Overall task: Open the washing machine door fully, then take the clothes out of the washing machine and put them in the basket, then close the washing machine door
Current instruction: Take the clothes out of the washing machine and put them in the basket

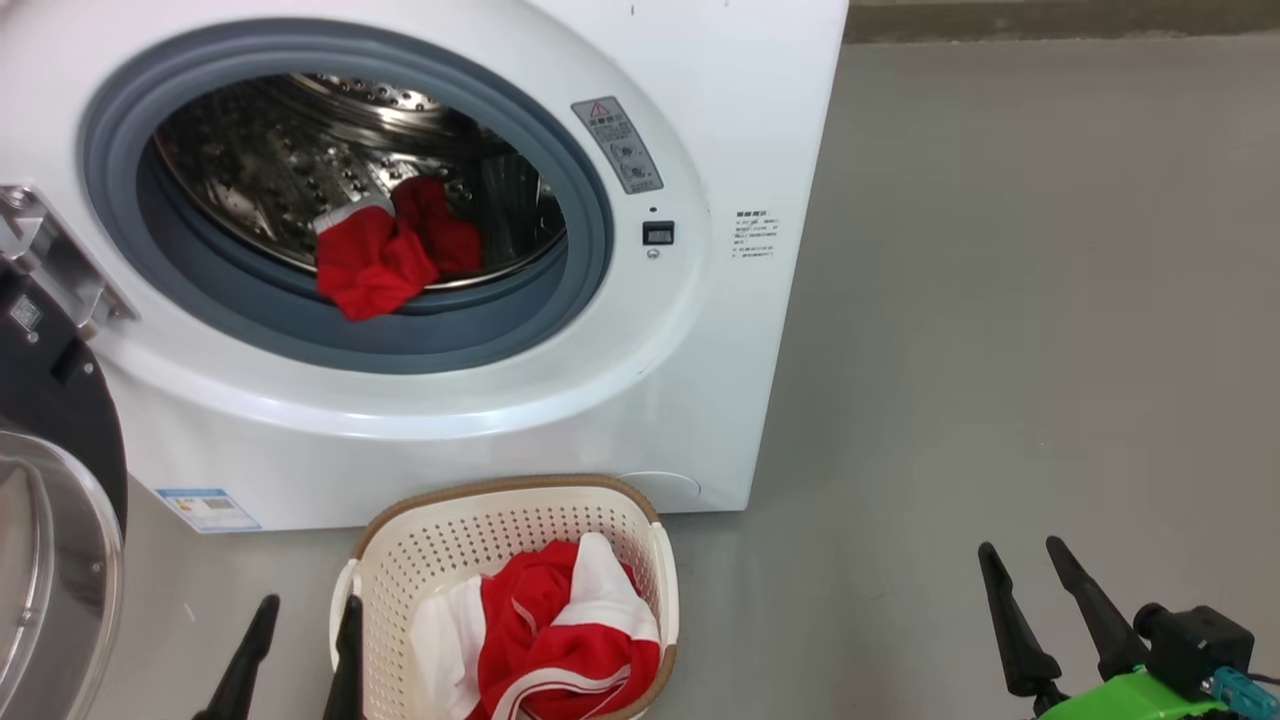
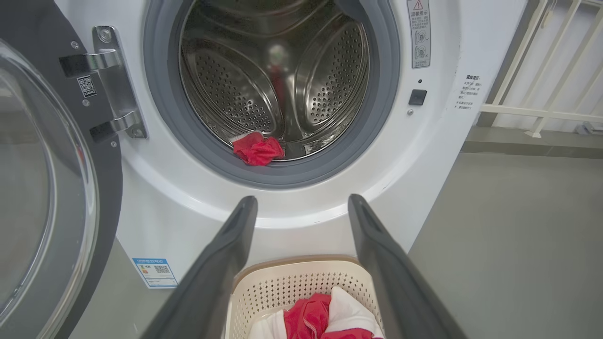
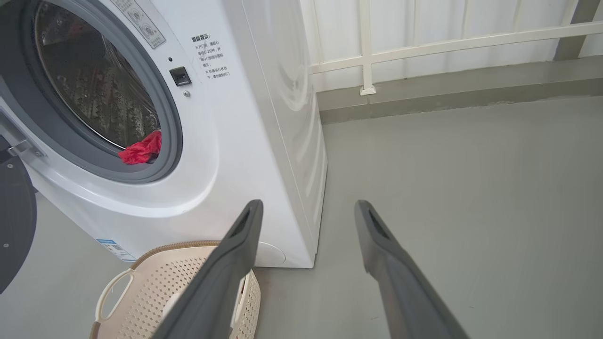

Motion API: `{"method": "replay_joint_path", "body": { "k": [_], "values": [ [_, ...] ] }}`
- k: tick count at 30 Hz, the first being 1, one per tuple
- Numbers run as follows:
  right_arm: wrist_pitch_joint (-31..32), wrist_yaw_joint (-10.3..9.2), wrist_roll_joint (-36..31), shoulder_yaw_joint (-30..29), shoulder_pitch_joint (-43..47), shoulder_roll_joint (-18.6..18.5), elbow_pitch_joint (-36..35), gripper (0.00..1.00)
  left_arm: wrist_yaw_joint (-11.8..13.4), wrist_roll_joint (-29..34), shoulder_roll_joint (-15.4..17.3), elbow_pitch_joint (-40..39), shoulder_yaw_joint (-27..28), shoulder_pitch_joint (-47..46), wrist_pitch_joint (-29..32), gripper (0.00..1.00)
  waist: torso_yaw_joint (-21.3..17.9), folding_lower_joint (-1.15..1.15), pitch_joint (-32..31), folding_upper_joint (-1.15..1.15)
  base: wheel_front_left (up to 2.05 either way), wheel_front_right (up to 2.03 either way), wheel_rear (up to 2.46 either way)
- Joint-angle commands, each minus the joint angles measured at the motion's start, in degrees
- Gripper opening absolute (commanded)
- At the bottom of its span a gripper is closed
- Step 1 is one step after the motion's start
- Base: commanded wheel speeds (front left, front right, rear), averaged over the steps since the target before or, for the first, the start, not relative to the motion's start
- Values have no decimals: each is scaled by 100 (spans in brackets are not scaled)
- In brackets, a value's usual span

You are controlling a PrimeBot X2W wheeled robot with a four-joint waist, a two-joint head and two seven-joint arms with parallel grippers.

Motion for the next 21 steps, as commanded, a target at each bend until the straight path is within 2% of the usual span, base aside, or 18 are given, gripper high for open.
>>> {"method": "replay_joint_path", "body": {
  "k": [1,21],
  "values": [
    [-37,26,39,88,3,-65,-173,100,-31,61,8,-211,238,-9,-28,100,-17,0,-36,0,0,0,0],
    [-37,26,34,68,23,-43,-202,100,-31,151,-141,-328,384,149,-28,100,-71,0,24,0,0,0,0]
  ]
}}
